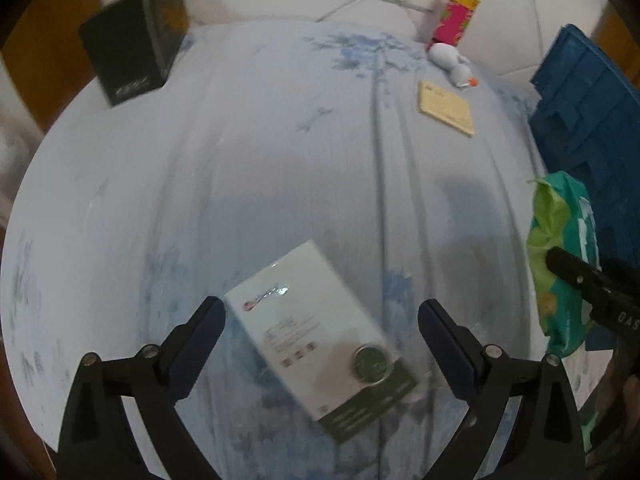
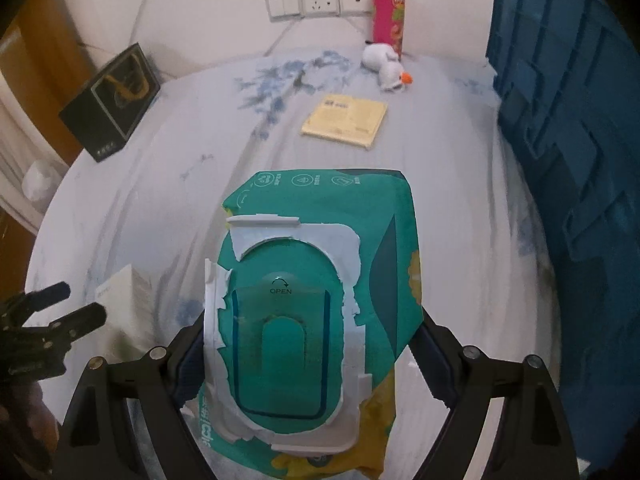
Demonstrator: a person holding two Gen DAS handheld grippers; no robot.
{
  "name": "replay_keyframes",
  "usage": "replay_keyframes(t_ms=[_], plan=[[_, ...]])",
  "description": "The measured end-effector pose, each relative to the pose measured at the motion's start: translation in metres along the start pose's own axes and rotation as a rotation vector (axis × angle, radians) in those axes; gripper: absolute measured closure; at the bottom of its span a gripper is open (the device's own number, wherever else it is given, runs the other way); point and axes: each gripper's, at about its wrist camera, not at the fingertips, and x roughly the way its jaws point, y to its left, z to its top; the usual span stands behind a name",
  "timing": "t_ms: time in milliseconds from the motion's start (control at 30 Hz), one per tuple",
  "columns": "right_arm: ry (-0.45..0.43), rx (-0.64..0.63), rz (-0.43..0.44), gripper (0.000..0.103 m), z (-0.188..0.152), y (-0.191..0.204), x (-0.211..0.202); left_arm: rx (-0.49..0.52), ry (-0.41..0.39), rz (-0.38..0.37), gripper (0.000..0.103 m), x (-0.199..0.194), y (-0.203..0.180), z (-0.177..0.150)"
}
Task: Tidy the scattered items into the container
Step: 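Carry the white box with the left tool while the right tool carries the wipes pack to the crate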
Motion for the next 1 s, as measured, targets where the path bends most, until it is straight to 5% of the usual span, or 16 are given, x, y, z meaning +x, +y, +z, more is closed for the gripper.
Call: replay_keyframes(t_ms=[467, 633, 700, 1000], plan=[[0.073, -0.214, 0.142, 0.015, -0.002, -0.005, 0.032, -0.327, 0.021, 0.185, 0.005, 0.023, -0.017, -0.026], [0.084, -0.272, 0.168, 0.015, 0.002, -0.012, 0.039, -0.351, 0.094, 0.251, 0.006, 0.054, -0.029, -0.034], [0.089, -0.283, 0.171, 0.015, 0.002, -0.012, 0.042, -0.366, 0.106, 0.235, 0.022, 0.062, -0.030, -0.041], [0.029, -0.307, 0.174, 0.015, 0.004, 0.001, 0.016, -0.246, -0.069, 0.199, 0.024, -0.009, -0.049, -0.038]])
